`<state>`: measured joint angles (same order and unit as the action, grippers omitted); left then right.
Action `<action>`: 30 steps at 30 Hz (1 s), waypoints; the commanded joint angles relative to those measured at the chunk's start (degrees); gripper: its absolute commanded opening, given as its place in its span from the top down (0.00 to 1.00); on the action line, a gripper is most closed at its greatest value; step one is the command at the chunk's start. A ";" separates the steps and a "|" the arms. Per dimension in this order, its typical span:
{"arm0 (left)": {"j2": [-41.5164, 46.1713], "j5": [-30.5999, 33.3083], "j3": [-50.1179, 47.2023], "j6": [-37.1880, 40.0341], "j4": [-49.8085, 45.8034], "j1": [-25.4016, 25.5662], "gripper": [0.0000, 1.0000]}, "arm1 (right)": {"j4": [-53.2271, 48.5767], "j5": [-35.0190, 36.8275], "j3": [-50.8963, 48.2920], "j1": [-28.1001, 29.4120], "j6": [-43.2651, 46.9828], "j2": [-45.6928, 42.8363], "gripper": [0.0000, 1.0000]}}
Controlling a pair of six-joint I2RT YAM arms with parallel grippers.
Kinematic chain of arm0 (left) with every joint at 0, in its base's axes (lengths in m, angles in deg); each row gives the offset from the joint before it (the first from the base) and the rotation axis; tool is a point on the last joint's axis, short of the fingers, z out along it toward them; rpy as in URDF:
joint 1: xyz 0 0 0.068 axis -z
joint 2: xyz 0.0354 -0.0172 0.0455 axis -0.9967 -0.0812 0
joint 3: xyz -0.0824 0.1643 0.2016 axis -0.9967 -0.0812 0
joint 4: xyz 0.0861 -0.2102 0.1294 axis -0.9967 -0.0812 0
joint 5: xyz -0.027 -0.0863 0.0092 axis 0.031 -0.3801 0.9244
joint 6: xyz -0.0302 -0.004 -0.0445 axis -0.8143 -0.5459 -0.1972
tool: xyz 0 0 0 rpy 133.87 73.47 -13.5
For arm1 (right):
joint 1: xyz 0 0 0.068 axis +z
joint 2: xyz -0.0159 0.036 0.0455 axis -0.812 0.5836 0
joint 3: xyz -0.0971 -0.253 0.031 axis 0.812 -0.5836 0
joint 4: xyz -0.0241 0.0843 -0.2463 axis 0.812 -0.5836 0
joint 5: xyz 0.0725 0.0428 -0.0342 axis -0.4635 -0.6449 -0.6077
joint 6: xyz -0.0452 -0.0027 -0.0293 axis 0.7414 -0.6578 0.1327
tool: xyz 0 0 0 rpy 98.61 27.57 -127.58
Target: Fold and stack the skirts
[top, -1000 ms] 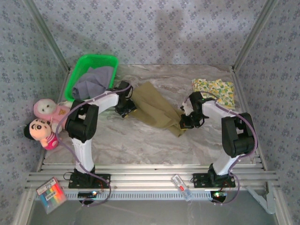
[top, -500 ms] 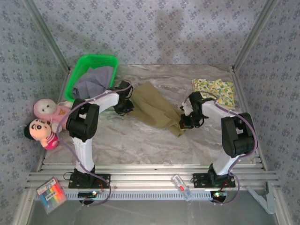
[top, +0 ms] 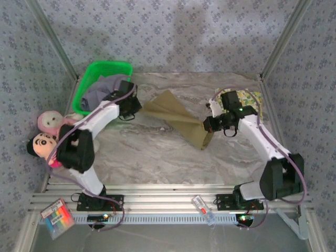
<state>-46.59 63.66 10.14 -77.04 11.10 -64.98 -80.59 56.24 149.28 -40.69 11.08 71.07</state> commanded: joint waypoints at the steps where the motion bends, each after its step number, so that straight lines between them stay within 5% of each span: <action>1: 7.63 5.80 6.64 5.33 -2.31 0.12 1.00 | 1.44 0.81 5.18 -0.41 2.98 -4.20 1.00; 12: 1.94 7.24 33.77 17.74 -5.56 0.12 1.00 | 12.74 8.31 22.35 -0.86 9.74 0.18 1.00; 18: 0.82 8.45 49.37 24.86 -10.07 1.53 1.00 | 9.59 1.51 29.62 0.99 16.72 -1.72 1.00; 30: 19.91 12.23 37.57 29.80 -13.05 11.81 1.00 | 9.37 -10.84 18.77 5.29 12.85 -21.10 1.00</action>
<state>-29.61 73.84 49.11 -49.22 -2.36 -53.55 -71.56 49.42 169.57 -35.73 25.68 51.64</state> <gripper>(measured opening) 0.059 0.061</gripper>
